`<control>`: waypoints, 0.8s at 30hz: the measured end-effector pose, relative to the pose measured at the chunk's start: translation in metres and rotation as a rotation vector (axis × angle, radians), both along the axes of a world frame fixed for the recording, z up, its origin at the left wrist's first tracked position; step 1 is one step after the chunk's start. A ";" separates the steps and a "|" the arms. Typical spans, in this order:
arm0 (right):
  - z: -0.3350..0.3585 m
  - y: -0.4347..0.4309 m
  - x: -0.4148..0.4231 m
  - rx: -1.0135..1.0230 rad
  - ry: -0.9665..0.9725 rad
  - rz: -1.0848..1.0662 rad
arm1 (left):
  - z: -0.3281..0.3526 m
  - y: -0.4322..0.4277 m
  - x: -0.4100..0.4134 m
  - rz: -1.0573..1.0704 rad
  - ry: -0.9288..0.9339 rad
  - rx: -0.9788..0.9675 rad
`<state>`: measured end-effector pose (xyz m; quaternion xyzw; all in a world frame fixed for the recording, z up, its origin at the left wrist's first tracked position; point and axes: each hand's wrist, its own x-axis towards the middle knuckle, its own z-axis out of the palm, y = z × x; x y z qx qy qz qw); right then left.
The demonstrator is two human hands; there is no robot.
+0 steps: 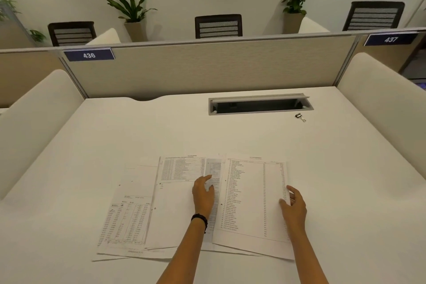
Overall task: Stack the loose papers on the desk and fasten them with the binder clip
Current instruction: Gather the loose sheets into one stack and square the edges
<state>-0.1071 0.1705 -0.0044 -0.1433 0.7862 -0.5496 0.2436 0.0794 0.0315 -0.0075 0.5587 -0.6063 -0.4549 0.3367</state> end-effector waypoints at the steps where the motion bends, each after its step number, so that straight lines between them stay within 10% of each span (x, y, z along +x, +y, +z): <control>1: 0.000 -0.001 0.000 0.003 -0.001 0.009 | 0.000 -0.001 0.000 0.000 0.006 0.006; 24: 0.006 -0.014 0.010 -0.004 -0.012 0.059 | 0.000 -0.012 0.003 0.065 0.195 0.235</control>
